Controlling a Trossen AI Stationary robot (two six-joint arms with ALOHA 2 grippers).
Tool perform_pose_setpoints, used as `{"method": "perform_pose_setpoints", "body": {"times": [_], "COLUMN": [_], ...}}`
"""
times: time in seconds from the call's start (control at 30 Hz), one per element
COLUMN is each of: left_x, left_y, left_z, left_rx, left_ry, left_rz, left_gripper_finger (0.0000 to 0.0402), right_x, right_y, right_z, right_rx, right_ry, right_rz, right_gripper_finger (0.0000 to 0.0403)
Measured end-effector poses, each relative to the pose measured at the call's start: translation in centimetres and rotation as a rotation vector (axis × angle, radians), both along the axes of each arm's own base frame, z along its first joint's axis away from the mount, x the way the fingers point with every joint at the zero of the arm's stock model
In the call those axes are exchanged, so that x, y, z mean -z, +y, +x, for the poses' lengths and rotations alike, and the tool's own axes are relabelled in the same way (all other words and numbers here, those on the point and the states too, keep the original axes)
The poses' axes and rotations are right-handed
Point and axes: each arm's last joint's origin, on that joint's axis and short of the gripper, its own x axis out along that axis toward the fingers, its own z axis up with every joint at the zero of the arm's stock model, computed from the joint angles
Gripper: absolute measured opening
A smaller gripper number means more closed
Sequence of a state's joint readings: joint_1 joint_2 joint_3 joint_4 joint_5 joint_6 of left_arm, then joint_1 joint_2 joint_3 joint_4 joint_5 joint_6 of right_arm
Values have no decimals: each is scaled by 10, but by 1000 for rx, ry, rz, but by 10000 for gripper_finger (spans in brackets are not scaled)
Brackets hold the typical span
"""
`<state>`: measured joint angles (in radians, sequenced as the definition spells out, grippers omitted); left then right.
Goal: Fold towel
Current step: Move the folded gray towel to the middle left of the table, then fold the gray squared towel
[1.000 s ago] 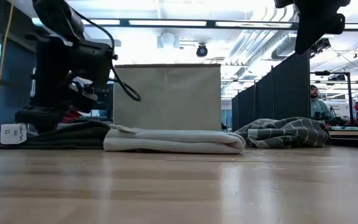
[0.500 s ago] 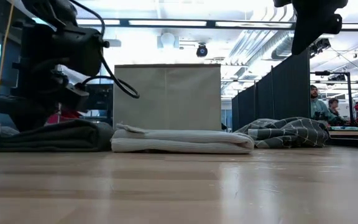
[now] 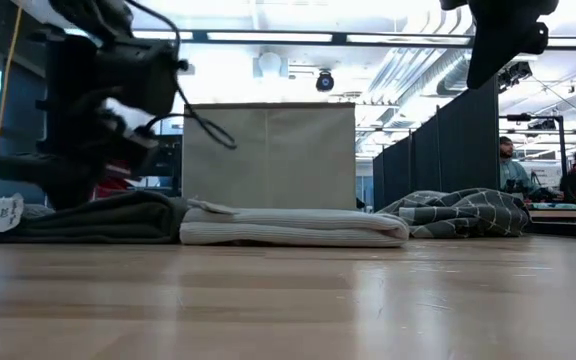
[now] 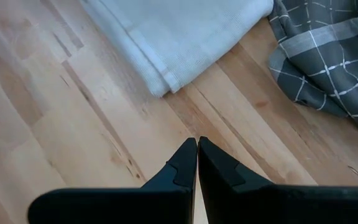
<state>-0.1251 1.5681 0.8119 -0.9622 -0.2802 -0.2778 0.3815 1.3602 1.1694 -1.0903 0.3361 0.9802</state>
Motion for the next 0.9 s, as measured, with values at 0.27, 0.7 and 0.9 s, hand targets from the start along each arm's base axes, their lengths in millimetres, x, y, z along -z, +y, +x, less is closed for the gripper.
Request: {"method": "perform_pose_setpoints", "body": {"times": [0.27, 0.7, 0.9], "left_x": [-28, -126, -136], "left_y": [1, -18, -40], "left_z": [3, -1, -3], "left_rx": [5, -280, -223], "left_ry": [86, -268, -621], "left_rz": [77, 47, -105], "left_gripper_finger": [0, 0, 0], "right_x": [2, 22, 60], "right_y": [-13, -85, -113], "right_z": [-4, 0, -1], "right_rx": [220, 276, 246], "right_ry": [42, 200, 186], "right_rz": [41, -6, -11], "right_gripper_finger": [0, 19, 76]}}
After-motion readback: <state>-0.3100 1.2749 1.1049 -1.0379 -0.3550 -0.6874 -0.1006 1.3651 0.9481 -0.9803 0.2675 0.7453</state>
